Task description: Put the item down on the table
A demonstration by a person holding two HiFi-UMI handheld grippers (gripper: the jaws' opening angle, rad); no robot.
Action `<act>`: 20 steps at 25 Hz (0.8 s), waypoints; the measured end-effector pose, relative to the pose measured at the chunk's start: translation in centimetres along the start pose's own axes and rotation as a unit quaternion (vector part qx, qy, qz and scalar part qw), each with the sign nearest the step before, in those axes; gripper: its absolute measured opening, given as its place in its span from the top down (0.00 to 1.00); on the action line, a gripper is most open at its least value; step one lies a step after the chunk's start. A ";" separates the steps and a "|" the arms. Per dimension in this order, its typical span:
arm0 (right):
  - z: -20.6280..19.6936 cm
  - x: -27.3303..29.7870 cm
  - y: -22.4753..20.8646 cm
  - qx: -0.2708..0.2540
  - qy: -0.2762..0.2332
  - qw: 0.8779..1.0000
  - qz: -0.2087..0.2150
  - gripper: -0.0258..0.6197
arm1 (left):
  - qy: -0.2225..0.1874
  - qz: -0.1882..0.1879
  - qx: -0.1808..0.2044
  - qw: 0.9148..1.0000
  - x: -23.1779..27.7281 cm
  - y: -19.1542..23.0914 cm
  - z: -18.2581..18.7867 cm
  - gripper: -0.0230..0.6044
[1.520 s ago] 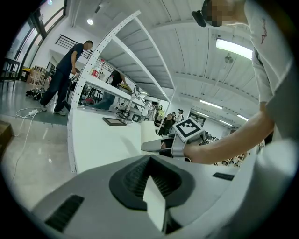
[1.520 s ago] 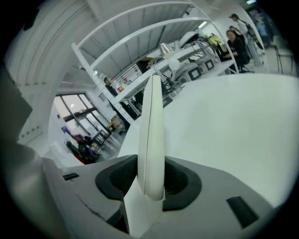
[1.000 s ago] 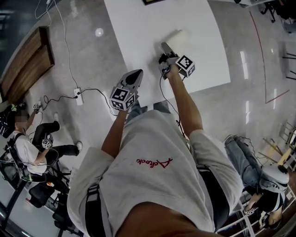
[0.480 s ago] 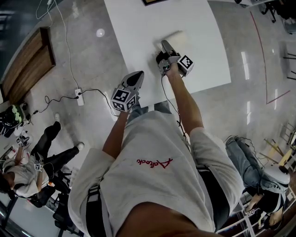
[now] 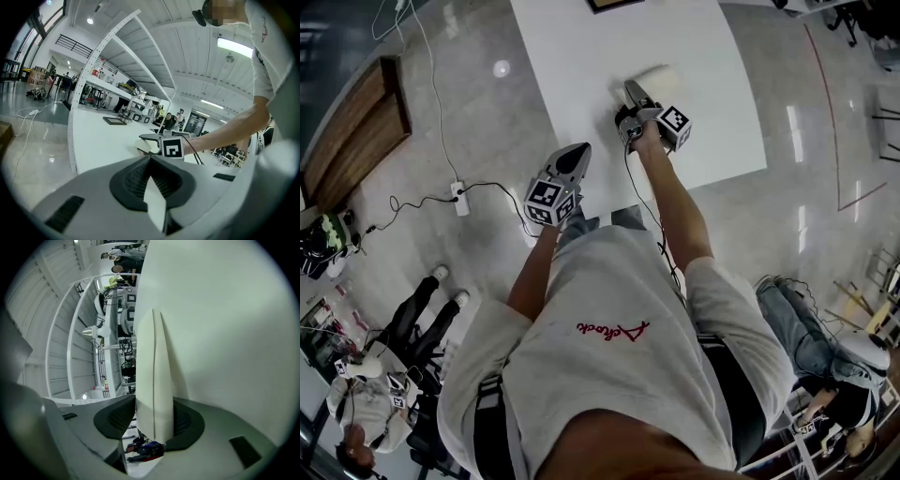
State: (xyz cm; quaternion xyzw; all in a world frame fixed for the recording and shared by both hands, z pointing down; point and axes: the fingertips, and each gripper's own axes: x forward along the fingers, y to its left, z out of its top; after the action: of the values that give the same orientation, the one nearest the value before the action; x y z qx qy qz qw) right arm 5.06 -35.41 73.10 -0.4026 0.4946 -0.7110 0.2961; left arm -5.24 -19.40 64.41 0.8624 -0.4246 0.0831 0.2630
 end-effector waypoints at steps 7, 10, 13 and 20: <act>0.0 0.6 0.5 -0.019 -0.013 0.999 -0.028 0.57 | -0.006 0.003 -0.001 1.000 -0.2 0.4 0.5 0.93; 0.0 0.8 0.5 -0.023 -0.010 0.999 -0.046 0.54 | -0.008 0.002 -0.002 1.000 -0.2 0.5 0.6 0.93; -0.2 1.0 0.5 -0.029 -0.013 0.997 -0.069 0.48 | -0.010 0.000 -0.003 1.000 -0.3 0.6 0.6 0.93; 0.0 1.0 1.1 -0.047 -0.026 0.993 -0.102 0.35 | -0.016 -0.002 -0.005 1.000 -0.3 0.6 1.0 0.93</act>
State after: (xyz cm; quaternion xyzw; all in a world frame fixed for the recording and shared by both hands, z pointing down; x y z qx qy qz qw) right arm 4.59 -36.60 72.34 -0.4833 0.4759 -0.7026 0.2152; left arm -5.99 -20.06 63.68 0.8630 -0.4276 0.0670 0.2607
